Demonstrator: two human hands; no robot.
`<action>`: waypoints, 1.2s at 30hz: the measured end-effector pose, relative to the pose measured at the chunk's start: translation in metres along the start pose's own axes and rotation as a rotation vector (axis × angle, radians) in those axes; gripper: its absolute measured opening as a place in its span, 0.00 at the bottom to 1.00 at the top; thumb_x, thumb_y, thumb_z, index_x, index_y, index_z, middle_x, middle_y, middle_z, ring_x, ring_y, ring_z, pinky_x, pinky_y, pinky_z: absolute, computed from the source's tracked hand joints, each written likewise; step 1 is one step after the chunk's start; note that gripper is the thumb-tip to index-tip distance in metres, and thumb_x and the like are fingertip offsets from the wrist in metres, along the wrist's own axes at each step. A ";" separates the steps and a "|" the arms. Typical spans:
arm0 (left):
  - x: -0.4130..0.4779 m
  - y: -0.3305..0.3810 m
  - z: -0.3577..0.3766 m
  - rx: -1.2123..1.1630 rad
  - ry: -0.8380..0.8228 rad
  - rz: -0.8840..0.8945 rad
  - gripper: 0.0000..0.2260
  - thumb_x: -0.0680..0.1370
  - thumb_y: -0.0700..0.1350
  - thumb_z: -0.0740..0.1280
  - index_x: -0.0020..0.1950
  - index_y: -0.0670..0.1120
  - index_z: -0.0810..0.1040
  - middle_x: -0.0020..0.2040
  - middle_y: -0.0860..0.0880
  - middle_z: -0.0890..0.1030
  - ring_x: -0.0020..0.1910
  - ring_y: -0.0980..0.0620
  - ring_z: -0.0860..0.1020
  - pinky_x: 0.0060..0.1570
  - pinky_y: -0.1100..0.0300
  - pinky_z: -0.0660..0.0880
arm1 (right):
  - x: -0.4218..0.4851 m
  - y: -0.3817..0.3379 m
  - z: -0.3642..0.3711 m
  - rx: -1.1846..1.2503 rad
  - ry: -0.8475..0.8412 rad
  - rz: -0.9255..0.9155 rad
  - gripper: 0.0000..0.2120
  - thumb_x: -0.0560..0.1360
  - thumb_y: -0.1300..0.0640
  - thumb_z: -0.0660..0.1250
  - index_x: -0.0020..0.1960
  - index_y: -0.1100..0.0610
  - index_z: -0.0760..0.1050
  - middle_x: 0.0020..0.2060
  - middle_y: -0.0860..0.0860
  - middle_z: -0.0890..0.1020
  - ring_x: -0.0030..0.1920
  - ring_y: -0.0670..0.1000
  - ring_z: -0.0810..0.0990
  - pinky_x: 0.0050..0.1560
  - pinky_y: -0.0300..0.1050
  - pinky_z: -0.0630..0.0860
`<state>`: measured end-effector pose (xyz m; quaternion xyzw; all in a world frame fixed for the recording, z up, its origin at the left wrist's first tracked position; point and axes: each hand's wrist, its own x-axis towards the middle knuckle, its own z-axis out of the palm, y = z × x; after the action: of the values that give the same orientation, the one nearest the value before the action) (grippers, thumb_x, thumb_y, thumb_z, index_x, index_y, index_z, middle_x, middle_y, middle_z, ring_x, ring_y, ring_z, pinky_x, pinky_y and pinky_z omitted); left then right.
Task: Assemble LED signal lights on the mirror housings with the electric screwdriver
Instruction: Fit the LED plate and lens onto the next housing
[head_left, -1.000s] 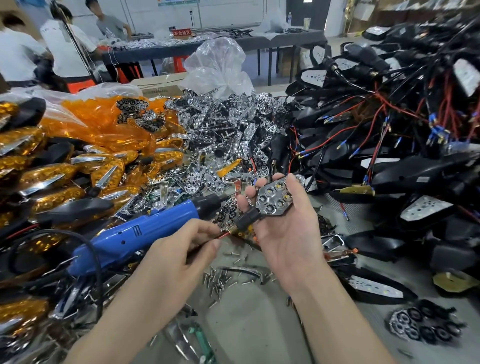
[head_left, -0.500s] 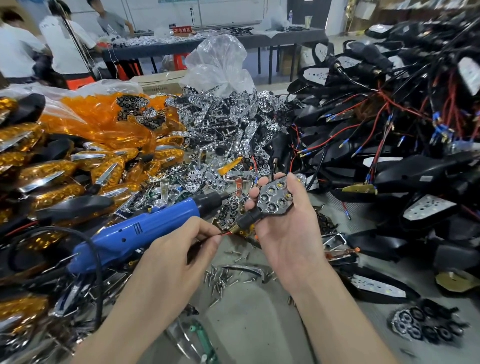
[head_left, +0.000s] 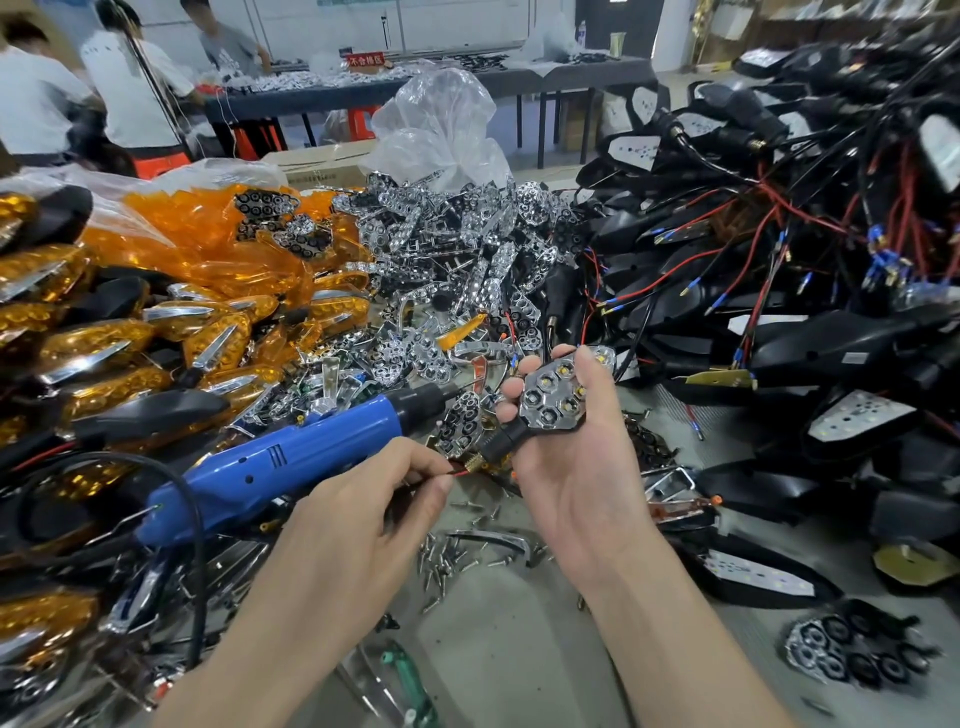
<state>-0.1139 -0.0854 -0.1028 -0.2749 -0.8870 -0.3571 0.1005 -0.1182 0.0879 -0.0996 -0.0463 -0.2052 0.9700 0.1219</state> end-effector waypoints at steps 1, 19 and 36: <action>0.000 0.000 0.000 -0.007 -0.005 -0.004 0.05 0.78 0.59 0.62 0.50 0.61 0.75 0.43 0.60 0.80 0.39 0.53 0.80 0.35 0.51 0.78 | 0.000 0.000 0.000 -0.004 0.003 -0.001 0.07 0.83 0.51 0.61 0.53 0.54 0.73 0.38 0.51 0.80 0.36 0.49 0.78 0.35 0.40 0.77; 0.013 0.012 0.010 -0.073 0.324 -0.183 0.07 0.80 0.56 0.59 0.45 0.57 0.66 0.32 0.55 0.79 0.23 0.55 0.72 0.22 0.62 0.64 | -0.004 0.006 -0.004 -0.092 -0.137 0.123 0.05 0.81 0.58 0.65 0.53 0.52 0.68 0.58 0.60 0.83 0.63 0.65 0.82 0.56 0.61 0.83; 0.010 0.006 0.001 -0.031 0.248 -0.118 0.07 0.81 0.53 0.59 0.46 0.53 0.66 0.30 0.52 0.76 0.22 0.53 0.68 0.22 0.65 0.59 | -0.005 0.010 -0.007 -0.084 -0.218 0.158 0.06 0.82 0.59 0.65 0.48 0.50 0.75 0.54 0.58 0.83 0.60 0.62 0.83 0.56 0.64 0.81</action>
<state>-0.1193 -0.0769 -0.0968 -0.1775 -0.8767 -0.4073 0.1841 -0.1145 0.0801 -0.1096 0.0384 -0.2535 0.9664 0.0199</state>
